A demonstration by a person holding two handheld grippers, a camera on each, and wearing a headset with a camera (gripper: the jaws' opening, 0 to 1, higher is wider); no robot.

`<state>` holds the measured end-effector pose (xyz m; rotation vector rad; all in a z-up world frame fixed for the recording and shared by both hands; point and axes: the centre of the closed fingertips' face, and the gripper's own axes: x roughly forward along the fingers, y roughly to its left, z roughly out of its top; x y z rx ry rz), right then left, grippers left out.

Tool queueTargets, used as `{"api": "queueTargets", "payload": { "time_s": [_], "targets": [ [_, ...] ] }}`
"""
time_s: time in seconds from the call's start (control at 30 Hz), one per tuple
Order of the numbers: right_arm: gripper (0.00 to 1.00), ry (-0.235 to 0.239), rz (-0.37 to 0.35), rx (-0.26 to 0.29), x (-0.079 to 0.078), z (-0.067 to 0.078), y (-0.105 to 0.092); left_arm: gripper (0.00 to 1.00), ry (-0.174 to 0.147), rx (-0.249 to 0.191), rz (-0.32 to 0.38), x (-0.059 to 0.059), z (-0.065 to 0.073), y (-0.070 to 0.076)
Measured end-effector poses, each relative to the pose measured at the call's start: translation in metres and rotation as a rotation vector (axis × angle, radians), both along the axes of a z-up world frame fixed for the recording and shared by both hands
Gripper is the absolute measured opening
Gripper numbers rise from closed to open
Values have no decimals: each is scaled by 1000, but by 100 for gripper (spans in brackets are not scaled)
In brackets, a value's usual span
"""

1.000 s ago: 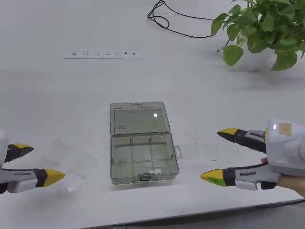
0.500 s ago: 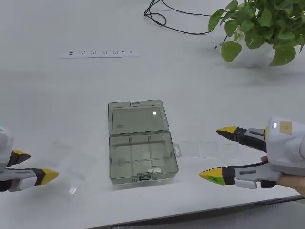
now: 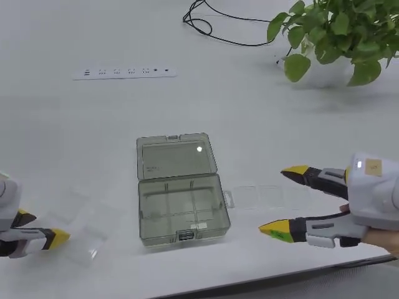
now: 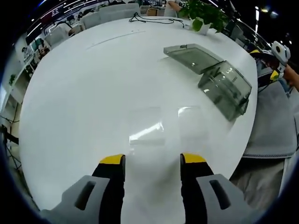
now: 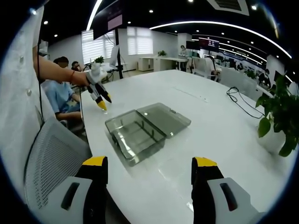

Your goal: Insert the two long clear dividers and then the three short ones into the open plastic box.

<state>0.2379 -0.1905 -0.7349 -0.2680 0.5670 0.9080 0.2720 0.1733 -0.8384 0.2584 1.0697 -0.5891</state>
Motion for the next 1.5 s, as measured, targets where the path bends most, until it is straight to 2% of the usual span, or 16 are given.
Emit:
{"api": "queueTargets", "payload": {
  "time_s": [0.17, 0.2, 0.57, 0.93, 1.37, 1.5],
  "targets": [
    [73, 0, 3, 2, 0, -1, 1, 46, 26, 19, -17, -3, -4, -2],
    [73, -3, 2, 6, 1, 0, 1, 45, 17, 26, -23, -2, -4, -2],
    [72, -9, -2, 13, 3, 2, 2, 36, 35, 115, -32, 2, -6, 4],
    [72, -12, -1, 17, 3, 3, 6, 34, 59, 134, -22, 4, -7, 7],
    [72, -14, -8, 14, -1, 3, 4, 32, 108, 166, -38, 3, -8, 8],
    [72, -12, -8, 14, -3, 3, 3, 31, 131, 151, -9, 3, -7, 8]
  ]
}}
